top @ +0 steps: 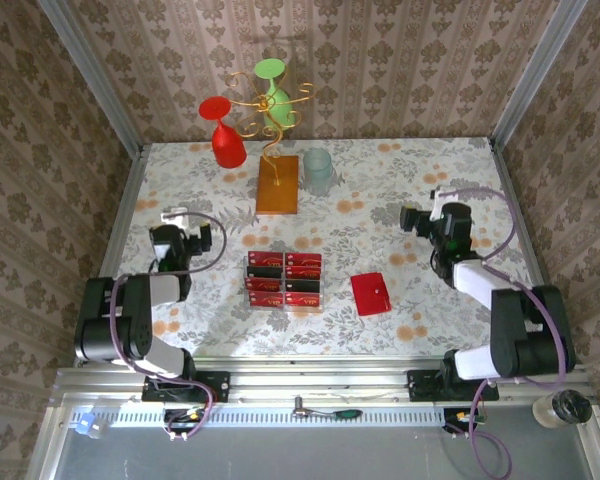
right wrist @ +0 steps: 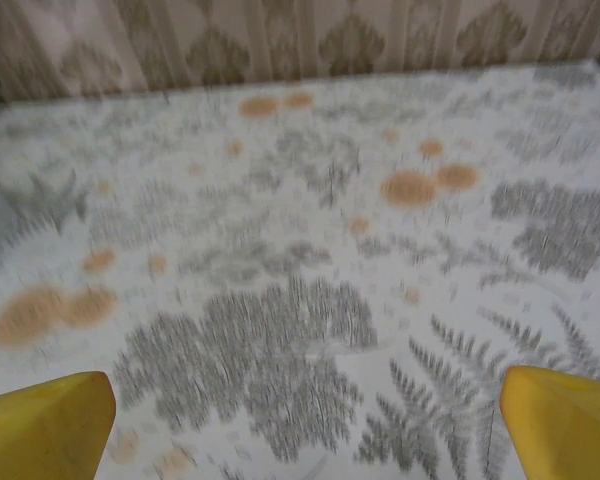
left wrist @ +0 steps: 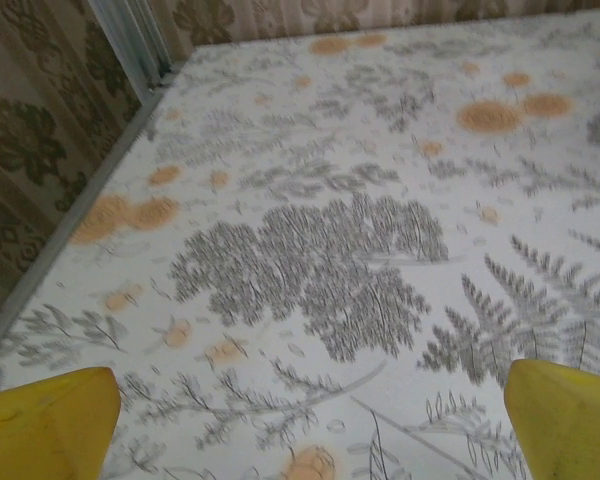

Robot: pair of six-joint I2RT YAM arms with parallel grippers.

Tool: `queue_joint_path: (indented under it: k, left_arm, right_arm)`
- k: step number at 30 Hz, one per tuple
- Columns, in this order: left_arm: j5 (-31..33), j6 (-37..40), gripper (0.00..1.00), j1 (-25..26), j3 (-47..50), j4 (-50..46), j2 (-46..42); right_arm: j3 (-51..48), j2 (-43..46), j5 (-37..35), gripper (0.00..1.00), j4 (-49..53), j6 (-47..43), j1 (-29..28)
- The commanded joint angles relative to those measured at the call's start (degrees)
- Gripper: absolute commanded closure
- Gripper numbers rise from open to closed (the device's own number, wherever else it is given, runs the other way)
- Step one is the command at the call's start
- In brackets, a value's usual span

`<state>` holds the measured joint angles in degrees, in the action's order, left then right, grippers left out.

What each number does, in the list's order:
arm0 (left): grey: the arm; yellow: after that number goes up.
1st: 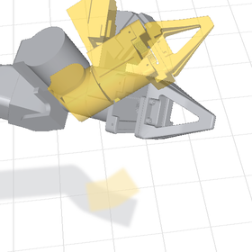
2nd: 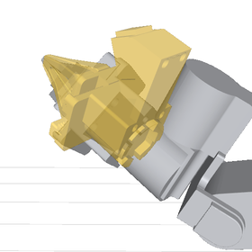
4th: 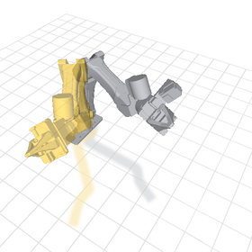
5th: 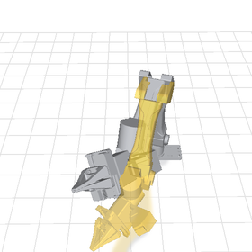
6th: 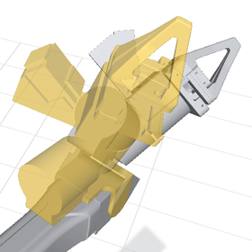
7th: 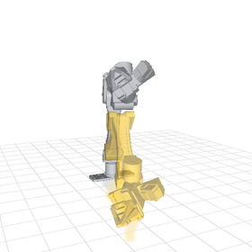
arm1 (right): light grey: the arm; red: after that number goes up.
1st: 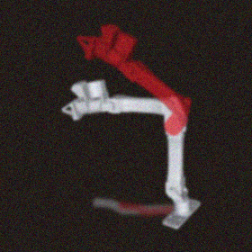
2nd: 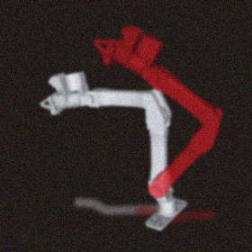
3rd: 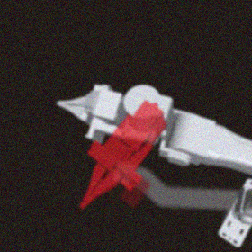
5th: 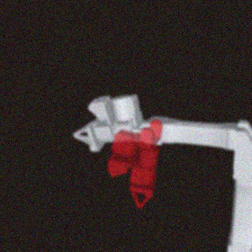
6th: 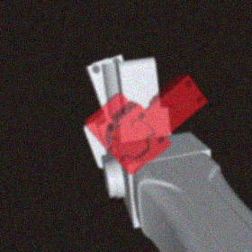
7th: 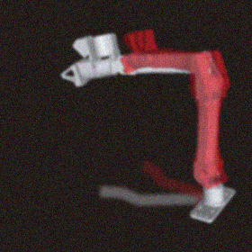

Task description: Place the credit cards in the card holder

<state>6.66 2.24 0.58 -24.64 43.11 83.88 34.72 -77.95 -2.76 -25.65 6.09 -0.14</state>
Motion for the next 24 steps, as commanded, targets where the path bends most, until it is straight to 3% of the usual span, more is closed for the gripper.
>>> queue_joint_path:
  k: [1,5,10,13,18,24]
  left_arm:
    - [1.0,-2.1,0.00,-0.6,-3.5,-9.0,-5.3]
    - [1.3,-5.6,0.00,-0.6,-8.2,-20.7,-11.9]
    - [1.2,-13.9,0.00,0.3,-13.2,-33.3,-18.0]
    - [0.7,-20.6,0.00,1.6,-14.8,-40.0,-20.7]
    - [0.9,-29.9,0.00,5.9,-16.5,-54.3,-23.6]
    - [10.9,-39.0,0.00,13.2,-9.9,-62.2,-30.0]
  right_arm:
    - [7.0,3.8,-1.6,0.00,18.1,9.0,0.6]
    - [10.4,5.4,1.3,0.00,27.4,25.3,2.1]
    - [10.9,5.7,17.9,0.00,28.5,25.9,1.0]
    - [11.1,6.1,22.1,0.00,31.3,24.9,-2.6]
    - [11.3,7.6,19.0,0.02,39.1,19.5,-15.4]
    - [8.2,9.7,8.3,0.02,45.2,16.8,-32.5]
